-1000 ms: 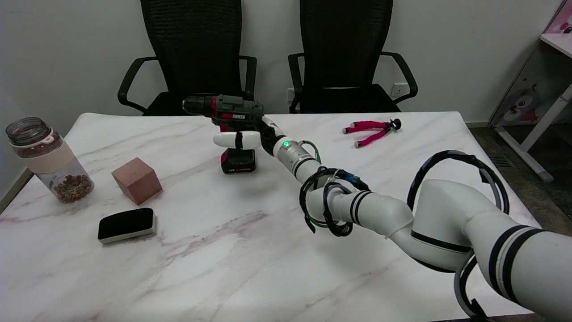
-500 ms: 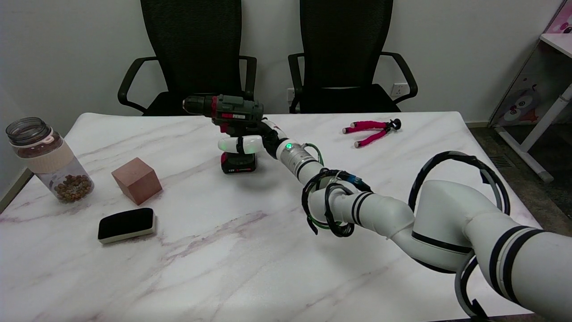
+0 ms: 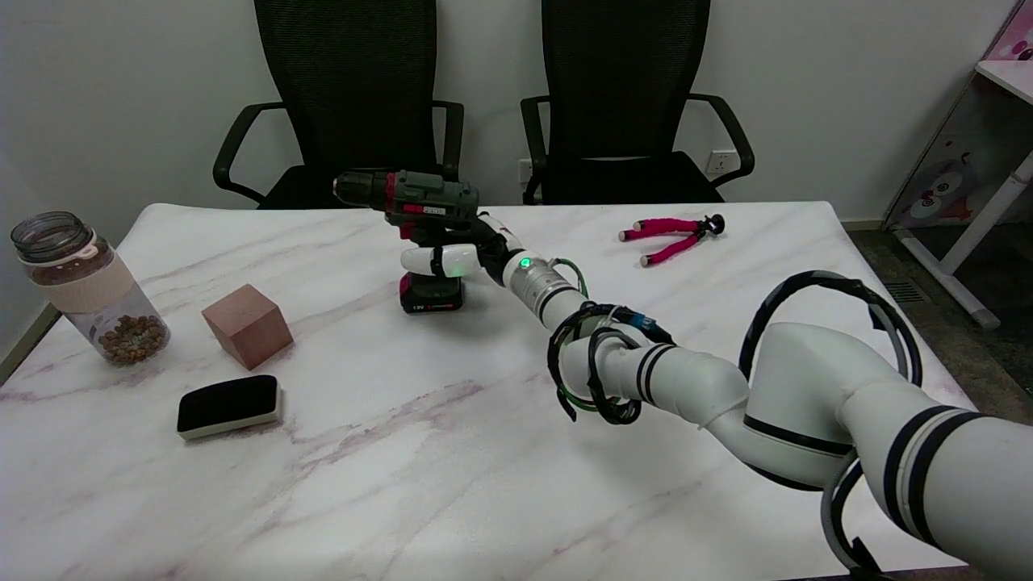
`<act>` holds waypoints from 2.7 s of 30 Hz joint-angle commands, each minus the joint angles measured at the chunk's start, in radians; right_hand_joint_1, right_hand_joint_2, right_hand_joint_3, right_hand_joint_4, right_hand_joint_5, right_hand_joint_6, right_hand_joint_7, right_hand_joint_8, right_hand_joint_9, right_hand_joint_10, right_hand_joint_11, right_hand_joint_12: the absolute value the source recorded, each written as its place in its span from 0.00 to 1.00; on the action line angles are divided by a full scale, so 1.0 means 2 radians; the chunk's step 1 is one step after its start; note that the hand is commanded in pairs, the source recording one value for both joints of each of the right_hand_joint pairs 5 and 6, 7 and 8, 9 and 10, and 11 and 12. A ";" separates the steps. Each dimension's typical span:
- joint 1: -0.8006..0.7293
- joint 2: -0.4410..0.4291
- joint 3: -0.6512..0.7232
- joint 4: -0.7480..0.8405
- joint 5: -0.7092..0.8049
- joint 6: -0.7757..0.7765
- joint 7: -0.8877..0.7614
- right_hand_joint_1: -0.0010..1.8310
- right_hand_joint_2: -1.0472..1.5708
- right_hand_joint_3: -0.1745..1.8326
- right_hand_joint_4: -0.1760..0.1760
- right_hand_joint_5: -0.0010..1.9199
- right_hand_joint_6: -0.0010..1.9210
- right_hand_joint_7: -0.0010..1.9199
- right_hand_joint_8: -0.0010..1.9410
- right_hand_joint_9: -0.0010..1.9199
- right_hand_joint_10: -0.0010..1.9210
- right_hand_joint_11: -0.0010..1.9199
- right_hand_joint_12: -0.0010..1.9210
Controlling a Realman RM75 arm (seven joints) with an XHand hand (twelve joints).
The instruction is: Pick up the power screwdriver.
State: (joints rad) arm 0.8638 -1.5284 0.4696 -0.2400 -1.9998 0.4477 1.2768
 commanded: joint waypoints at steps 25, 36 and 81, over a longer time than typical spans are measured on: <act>0.007 0.008 0.006 -0.022 0.001 0.011 0.005 0.59 0.38 0.59 1.00 0.30 0.30 0.30 0.30 0.22 0.22 0.12 0.12; 0.003 0.008 0.001 -0.036 0.048 0.011 0.006 0.59 0.35 0.57 1.00 0.25 0.25 0.25 0.25 0.20 0.20 0.09 0.09; -0.009 -0.001 -0.005 -0.079 0.048 -0.001 0.007 0.60 0.31 0.54 1.00 0.22 0.22 0.22 0.22 0.21 0.21 0.05 0.05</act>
State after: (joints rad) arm 0.8528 -1.5280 0.4618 -0.3611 -1.9053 0.4443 1.2894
